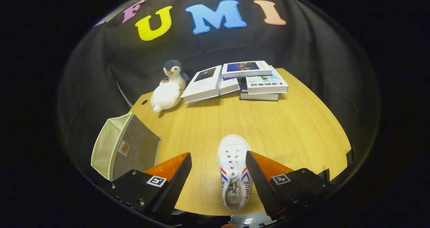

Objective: Open the storage box then place both shoes into the box .Put the left shoe in first, then the right shoe, with the right side of both shoes facing outward in a uniform manner.

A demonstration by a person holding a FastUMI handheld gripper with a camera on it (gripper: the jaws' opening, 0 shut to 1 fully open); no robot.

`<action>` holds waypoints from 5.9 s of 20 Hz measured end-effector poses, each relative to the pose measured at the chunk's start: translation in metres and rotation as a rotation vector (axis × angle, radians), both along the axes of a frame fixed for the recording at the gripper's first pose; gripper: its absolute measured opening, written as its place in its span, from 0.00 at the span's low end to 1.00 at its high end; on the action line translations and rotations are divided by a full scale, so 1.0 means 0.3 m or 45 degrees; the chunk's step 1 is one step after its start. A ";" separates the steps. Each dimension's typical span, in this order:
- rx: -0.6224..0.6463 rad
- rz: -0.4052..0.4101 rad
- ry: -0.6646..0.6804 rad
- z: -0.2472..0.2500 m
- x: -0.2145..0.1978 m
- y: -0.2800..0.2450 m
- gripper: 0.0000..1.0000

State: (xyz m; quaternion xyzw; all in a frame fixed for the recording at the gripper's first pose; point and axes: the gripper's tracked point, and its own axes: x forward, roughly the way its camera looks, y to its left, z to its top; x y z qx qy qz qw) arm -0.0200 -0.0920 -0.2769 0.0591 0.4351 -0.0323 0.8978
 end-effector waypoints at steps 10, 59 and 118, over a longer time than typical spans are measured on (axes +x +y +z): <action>-0.060 -0.026 0.164 -0.180 -0.076 -0.169 0.98; 0.353 -0.165 0.108 0.052 0.007 0.293 0.00; -0.205 0.202 -0.740 0.699 0.160 0.496 0.98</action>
